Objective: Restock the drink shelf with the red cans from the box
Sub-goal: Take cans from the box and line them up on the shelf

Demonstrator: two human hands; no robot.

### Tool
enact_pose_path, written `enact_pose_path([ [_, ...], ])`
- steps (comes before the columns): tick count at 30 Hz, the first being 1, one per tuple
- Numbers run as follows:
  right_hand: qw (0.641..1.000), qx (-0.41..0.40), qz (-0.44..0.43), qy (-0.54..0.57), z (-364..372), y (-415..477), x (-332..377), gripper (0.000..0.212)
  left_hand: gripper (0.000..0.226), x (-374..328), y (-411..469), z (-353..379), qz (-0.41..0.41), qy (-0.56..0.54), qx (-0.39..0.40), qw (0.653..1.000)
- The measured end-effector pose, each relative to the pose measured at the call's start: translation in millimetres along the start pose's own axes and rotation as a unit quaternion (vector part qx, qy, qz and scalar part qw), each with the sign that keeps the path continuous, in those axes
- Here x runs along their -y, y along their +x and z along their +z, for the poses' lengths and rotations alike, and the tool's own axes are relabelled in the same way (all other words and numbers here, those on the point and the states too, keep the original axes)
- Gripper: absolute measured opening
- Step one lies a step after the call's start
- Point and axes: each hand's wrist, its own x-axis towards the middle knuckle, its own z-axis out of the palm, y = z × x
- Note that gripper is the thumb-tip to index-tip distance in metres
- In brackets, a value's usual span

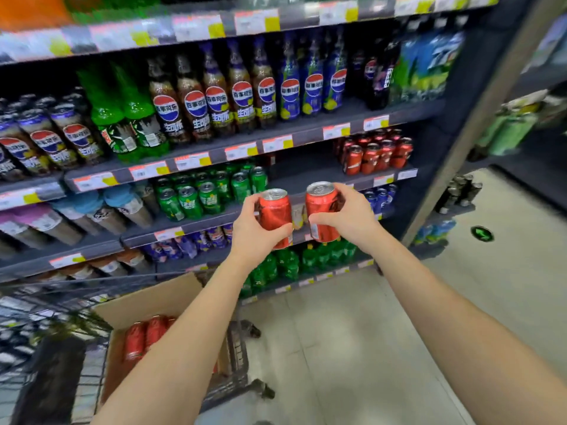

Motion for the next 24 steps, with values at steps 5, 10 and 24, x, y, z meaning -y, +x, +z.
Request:
enact_pose_path([
  [5,1.0,0.014,-0.004,0.025,-32.7,35.8,-17.5,0.08,0.079,-15.7,21.2,38.5,-0.011,0.011,-0.001,1.0],
  [10,0.999,0.037,-0.001,0.032,-33.2,85.9,-40.6,0.075,0.076,-3.5,59.2,67.5,-0.019,-0.006,0.0,1.0],
  [24,0.994,0.11,0.021,-0.001,-2.9,242.2,-128.2,0.079,0.08,59.5,188.3,139.3,-0.086,0.003,-0.029,0.996],
])
